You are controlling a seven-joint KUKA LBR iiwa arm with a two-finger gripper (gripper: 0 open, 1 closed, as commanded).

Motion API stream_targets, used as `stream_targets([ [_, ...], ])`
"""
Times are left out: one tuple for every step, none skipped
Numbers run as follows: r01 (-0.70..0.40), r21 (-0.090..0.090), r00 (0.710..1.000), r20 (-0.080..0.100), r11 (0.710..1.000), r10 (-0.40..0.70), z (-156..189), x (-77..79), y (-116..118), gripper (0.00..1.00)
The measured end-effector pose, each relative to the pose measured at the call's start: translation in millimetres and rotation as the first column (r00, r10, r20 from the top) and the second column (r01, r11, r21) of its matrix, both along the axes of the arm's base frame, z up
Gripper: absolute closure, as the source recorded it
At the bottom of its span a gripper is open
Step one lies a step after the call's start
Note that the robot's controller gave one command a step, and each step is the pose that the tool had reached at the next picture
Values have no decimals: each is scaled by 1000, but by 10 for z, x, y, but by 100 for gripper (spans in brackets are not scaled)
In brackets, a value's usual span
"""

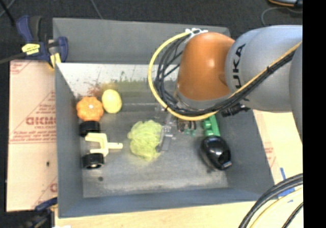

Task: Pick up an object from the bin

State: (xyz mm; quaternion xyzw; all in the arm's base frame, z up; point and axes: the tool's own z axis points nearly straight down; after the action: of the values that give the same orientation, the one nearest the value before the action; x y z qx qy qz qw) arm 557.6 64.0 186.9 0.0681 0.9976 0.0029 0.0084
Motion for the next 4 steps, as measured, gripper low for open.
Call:
stream_targets([
  [-29, -2, 1000, 0, 1000, 29, -47, 9, 11, 0],
  [-282, -5, 959, -3, 959, 282, -338, 102, 141, 0],
  [-317, -8, 948, 10, 948, 317, -312, 295, 266, 0],
  [-336, -7, 942, 3, 942, 336, -721, 285, 154, 0],
])
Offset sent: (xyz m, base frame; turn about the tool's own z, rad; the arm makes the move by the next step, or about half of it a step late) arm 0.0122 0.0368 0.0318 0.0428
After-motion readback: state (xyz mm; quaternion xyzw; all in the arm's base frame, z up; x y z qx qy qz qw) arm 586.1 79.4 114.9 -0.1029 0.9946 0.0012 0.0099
